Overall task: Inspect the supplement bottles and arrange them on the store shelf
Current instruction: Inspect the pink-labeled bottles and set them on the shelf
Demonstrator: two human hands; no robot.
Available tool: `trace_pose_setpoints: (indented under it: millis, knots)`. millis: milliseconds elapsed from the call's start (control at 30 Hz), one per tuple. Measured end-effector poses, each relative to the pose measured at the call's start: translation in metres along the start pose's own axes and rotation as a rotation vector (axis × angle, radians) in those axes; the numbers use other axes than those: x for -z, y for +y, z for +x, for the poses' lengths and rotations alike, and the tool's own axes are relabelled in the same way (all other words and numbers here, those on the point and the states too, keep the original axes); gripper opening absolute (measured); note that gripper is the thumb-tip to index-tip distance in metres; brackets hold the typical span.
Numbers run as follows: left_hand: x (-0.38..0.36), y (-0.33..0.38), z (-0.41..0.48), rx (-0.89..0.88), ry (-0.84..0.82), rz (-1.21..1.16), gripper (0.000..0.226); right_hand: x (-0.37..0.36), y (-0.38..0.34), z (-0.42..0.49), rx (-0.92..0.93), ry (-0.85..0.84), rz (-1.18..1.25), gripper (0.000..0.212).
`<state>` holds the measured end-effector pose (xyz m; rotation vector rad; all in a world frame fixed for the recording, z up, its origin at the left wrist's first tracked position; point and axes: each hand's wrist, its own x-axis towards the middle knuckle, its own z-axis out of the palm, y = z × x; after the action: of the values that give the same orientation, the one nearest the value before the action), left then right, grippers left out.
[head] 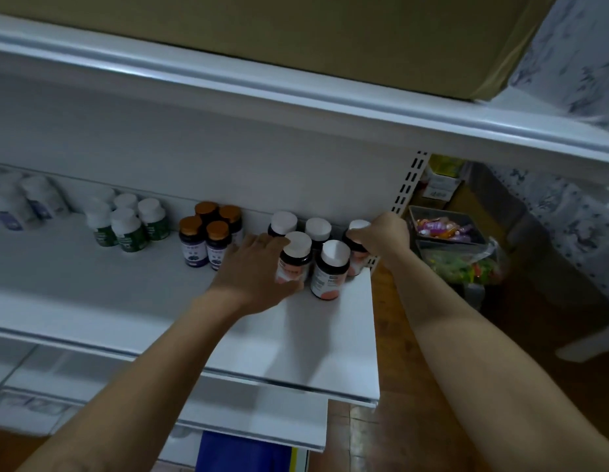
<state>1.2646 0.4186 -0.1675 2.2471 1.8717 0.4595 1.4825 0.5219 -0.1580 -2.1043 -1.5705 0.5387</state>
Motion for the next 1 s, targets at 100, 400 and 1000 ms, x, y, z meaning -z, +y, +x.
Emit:
trace_pose_setpoints:
  millis: [100,400,1000]
  knots:
    - [-0.006,-0.008,-0.002,0.017,0.0,0.001,0.07,-0.016,-0.001,-0.001,-0.052,-0.02,0.067,0.035]
    - [-0.01,-0.024,-0.004,0.03,-0.012,-0.053,0.067,-0.011,-0.015,-0.001,0.044,0.023,-0.095,0.033]
    - [0.01,-0.04,-0.008,0.05,-0.051,-0.034,0.067,-0.047,-0.069,-0.008,0.131,-0.009,-0.362,0.049]
